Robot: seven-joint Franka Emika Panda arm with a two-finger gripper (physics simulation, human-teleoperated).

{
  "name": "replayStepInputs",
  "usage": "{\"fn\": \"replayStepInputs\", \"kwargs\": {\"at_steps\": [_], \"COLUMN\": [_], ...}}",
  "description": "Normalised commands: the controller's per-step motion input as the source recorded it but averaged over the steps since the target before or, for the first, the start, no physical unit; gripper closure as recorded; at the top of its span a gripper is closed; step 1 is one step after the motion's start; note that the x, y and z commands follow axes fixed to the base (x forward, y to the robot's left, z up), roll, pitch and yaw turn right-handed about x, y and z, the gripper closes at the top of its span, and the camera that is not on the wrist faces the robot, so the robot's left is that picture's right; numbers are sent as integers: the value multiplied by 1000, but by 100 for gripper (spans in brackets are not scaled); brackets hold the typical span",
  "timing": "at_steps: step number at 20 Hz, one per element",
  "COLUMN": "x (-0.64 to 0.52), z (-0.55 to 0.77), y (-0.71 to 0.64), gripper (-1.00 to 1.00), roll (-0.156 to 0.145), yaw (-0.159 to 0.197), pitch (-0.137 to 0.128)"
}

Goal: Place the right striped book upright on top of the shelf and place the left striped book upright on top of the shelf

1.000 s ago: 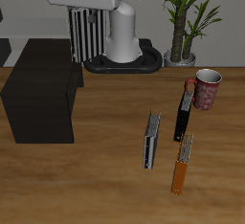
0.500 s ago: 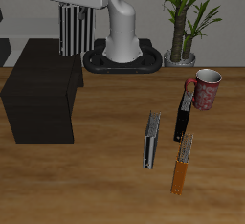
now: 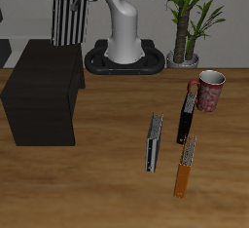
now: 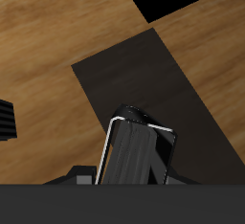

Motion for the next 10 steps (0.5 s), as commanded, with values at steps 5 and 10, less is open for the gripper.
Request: {"fn": "replayStepInputs", "kwargs": {"at_steps": [5,10], "x": [-265,-332], "z": [-140,-148], "y": [-346,-179], "gripper": [100,100], "roll": [-30,-20], "yaw": [-107,-77], "pitch": [45,17]}}
